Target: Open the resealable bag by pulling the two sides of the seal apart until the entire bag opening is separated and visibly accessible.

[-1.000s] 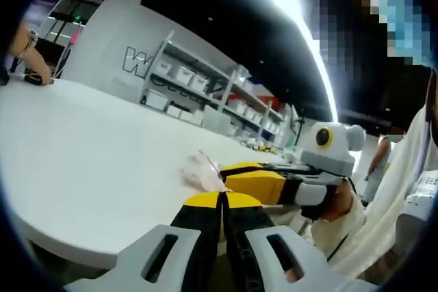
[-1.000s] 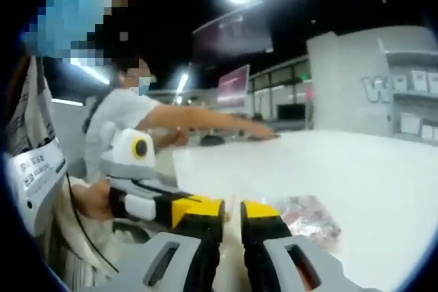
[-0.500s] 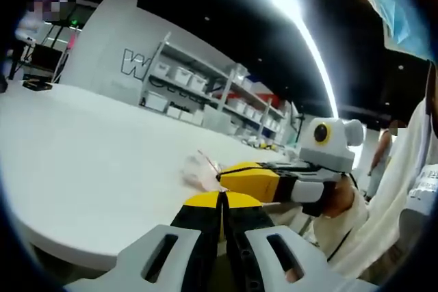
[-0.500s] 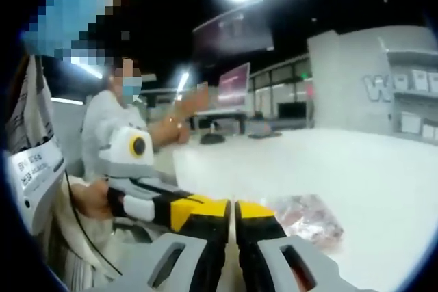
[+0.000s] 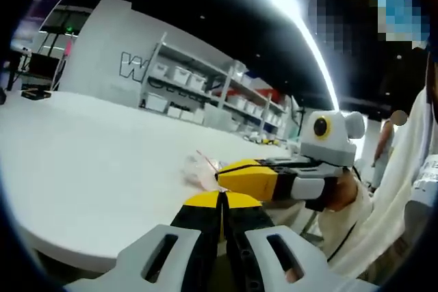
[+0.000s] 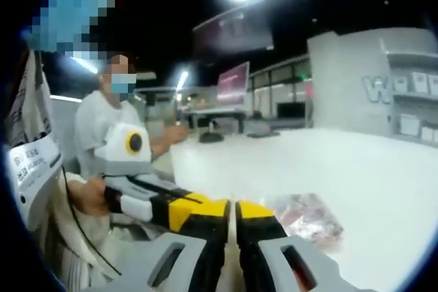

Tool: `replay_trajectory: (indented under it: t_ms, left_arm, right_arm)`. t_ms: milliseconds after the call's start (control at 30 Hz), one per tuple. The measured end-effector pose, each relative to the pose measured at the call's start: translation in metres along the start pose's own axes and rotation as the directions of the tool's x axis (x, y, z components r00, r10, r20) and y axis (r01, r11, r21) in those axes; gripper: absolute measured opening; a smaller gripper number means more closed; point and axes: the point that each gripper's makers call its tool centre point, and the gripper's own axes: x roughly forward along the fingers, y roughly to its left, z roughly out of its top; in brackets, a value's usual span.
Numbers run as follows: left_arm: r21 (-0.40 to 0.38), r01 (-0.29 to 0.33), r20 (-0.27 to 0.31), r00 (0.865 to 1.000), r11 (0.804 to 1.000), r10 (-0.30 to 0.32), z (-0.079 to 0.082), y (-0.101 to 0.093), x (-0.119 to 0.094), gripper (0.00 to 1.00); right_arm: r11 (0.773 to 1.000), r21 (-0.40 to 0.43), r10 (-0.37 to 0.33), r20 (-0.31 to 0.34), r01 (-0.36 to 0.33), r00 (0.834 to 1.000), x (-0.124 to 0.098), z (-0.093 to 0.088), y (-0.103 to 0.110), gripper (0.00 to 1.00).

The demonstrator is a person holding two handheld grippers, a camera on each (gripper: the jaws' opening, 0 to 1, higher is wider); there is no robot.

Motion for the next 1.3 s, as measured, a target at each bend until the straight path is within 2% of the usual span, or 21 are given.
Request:
replay_trajectory:
  t_ms: [100, 267, 333, 500, 600, 900, 1067, 1300]
  left_arm:
    - [0.001, -0.006, 0.004, 1.0, 1.0, 0.006, 0.0, 0.001, 0.0, 0.0]
    - [-0.107, 0.017, 0.04, 0.999, 0.994, -0.013, 0.004, 0.002, -0.002, 0.0]
    - [-0.092, 0.011, 0.033, 0.999, 0.996, -0.008, 0.004, 0.002, -0.002, 0.0]
    - [-0.12, -0.011, 0.034, 0.999, 0.993, 0.015, 0.004, 0.004, -0.001, 0.0]
    - [-0.158, -0.009, 0.037, 0.999, 0.987, 0.015, 0.005, 0.005, -0.001, 0.0]
    - [-0.175, -0.012, 0.046, 0.999, 0.985, 0.02, 0.006, 0.005, -0.001, 0.0]
    - [-0.227, -0.001, 0.06, 0.998, 0.974, 0.015, 0.008, 0.006, -0.001, 0.0]
    - [-0.227, -0.004, 0.067, 0.998, 0.974, 0.019, 0.009, 0.006, -0.001, 0.0]
  right_arm:
    - [1.0, -0.004, -0.004, -0.001, 0.004, 1.0, 0.001, 0.0, 0.001, 0.0]
    - [1.0, -0.019, -0.015, 0.016, 0.015, 1.0, -0.001, 0.002, -0.001, 0.0]
    - [0.999, -0.026, -0.02, 0.015, 0.02, 1.0, -0.001, 0.002, -0.001, 0.0]
    - [0.998, -0.052, -0.033, 0.018, 0.034, 0.999, -0.002, 0.002, -0.002, 0.0]
    - [0.998, -0.047, -0.036, 0.025, 0.038, 0.999, -0.003, 0.003, -0.002, 0.0]
    - [0.997, -0.06, -0.052, 0.027, 0.054, 0.998, -0.006, 0.003, -0.005, 0.0]
    - [0.996, -0.059, -0.062, 0.026, 0.064, 0.998, -0.008, 0.003, -0.008, 0.0]
    - [0.991, -0.097, -0.091, 0.013, 0.092, 0.996, -0.012, 0.003, -0.012, 0.0]
